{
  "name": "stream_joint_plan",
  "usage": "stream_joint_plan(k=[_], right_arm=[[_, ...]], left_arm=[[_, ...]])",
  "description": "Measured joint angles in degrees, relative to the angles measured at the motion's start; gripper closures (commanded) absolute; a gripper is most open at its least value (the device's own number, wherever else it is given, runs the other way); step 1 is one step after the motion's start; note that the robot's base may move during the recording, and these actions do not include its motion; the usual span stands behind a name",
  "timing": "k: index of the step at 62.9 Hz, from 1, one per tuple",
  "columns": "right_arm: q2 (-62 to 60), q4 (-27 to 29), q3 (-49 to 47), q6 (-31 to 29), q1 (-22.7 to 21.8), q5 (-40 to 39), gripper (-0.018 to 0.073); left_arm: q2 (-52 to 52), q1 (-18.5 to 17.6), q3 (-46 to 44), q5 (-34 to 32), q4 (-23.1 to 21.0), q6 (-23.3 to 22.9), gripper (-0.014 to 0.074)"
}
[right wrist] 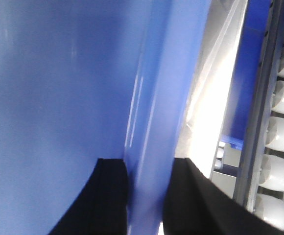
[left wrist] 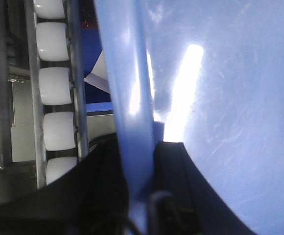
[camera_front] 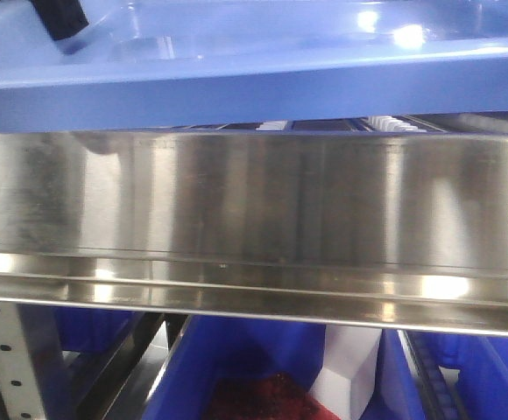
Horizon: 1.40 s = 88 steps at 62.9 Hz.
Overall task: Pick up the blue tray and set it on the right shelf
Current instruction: 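Carry the tray forward over the shelf's roller track with both grippers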
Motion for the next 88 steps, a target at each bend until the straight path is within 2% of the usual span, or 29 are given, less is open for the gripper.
stream_joint_plan(k=[31, 39, 60, 88], right_arm=[[0.00, -0.09, 0.00, 0.00, 0.00, -0.20, 0.0502], [0.00, -0.13, -1.26, 0.00, 0.00, -0.20, 0.0502], [8.17, -2.39, -11.99, 0.00, -0.36, 0.56, 0.0502], [19.70, -2.66, -12.50, 0.10, -0.57, 0.68, 0.0501]], left_arm=[[0.00, 0.00, 0.00, 0.00, 0.00, 0.12, 0.0645], [0.83, 0.63, -2.40, 0.61, 0.23, 1.23, 0.0645], [13.36, 5.76, -19.42, 2.34, 1.55, 5.79, 0.0645], [22.84, 6.48, -21.42, 2.24, 4.58, 6.89, 0.0632]])
